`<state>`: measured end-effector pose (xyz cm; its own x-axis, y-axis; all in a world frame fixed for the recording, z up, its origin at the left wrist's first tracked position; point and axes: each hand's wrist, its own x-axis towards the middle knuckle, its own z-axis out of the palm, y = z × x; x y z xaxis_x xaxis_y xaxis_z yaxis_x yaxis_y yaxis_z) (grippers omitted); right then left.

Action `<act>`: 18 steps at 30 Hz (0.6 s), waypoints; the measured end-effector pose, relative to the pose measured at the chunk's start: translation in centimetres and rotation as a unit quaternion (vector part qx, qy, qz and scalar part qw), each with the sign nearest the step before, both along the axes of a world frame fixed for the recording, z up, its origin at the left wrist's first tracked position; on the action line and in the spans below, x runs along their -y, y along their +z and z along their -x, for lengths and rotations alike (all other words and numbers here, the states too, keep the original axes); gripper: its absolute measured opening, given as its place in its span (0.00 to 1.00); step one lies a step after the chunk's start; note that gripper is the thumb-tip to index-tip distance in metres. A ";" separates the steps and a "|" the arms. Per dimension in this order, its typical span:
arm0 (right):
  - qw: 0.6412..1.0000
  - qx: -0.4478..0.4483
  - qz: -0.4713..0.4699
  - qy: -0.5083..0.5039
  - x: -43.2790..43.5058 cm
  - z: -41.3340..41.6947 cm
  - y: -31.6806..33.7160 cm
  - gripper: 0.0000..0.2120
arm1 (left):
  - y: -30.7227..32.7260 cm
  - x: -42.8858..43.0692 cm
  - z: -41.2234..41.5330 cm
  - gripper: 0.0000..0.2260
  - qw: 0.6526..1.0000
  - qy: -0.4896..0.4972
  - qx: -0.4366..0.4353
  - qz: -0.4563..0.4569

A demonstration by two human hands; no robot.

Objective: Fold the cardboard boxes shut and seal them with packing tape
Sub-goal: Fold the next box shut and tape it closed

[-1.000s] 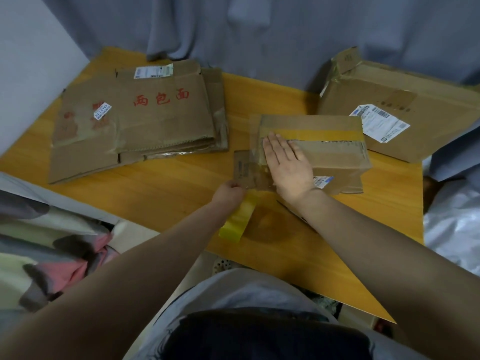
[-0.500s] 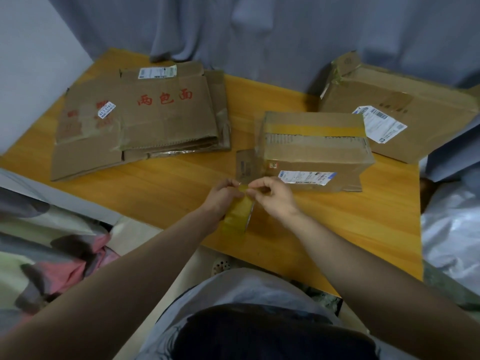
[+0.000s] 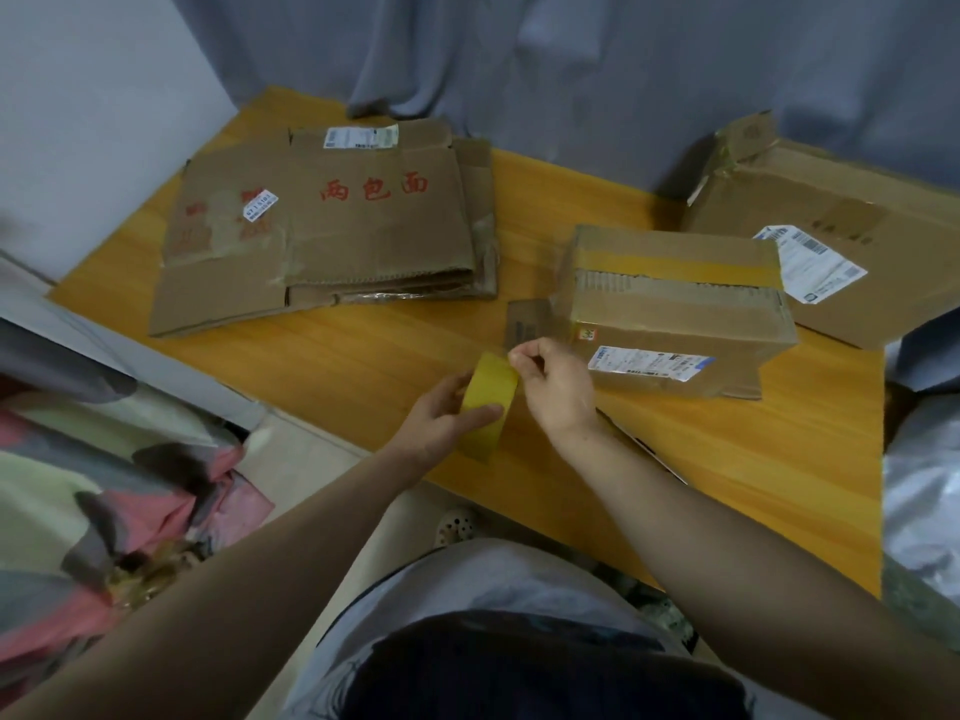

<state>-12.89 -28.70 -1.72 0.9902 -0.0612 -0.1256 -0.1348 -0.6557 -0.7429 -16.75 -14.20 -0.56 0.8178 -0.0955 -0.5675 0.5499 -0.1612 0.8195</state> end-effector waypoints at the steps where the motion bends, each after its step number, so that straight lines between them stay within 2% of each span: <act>1: 1.000 -0.016 -0.009 -0.009 -0.5 -0.2 -0.3 0.09 | 0.3 -0.7 -0.2 0.22 0.999 -0.011 0.021 -0.035; 2: 0.999 -0.034 -0.024 -0.026 -1.0 -0.3 -0.6 0.09 | 0.5 -1.5 -0.7 0.19 0.996 -0.029 0.039 -0.080; 4: 0.992 -0.075 -0.072 -0.074 -2.5 -0.4 -1.2 0.07 | 0.9 -3.1 -2.0 0.18 0.975 -0.094 0.069 -0.191; 6: 0.974 -0.114 -0.137 -0.137 -4.1 -0.7 -1.7 0.06 | 1.0 -4.5 -3.3 0.23 0.927 -0.174 0.081 -0.322; 9: 0.941 -0.161 -0.212 -0.208 -5.8 -1.2 -2.2 0.08 | 1.0 -6.1 -4.8 0.28 0.846 -0.211 0.073 -0.485; 11: 0.923 -0.192 -0.237 -0.233 -6.4 -1.6 -2.9 0.11 | 1.0 -7.1 -5.7 0.30 0.830 -0.221 0.070 -0.508; 13: 0.907 -0.233 -0.244 -0.251 -6.4 -2.1 -3.8 0.11 | 1.0 -7.5 -6.6 0.26 0.829 -0.246 0.062 -0.499; 15: 0.894 -0.266 -0.252 -0.257 -6.2 -2.3 -4.4 0.10 | 0.9 -7.1 -7.4 0.22 0.807 -0.294 0.053 -0.509; 18: 0.896 -0.299 -0.224 -0.241 -5.9 -2.3 -5.2 0.14 | 0.6 -5.8 -8.5 0.18 0.773 -0.352 0.033 -0.527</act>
<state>-10.59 -22.76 -6.88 0.6105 -0.2749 -0.7428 -0.7831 -0.0691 -0.6180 -8.21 -8.41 0.00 0.8042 -0.0437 -0.5927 -0.0164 -0.9985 0.0514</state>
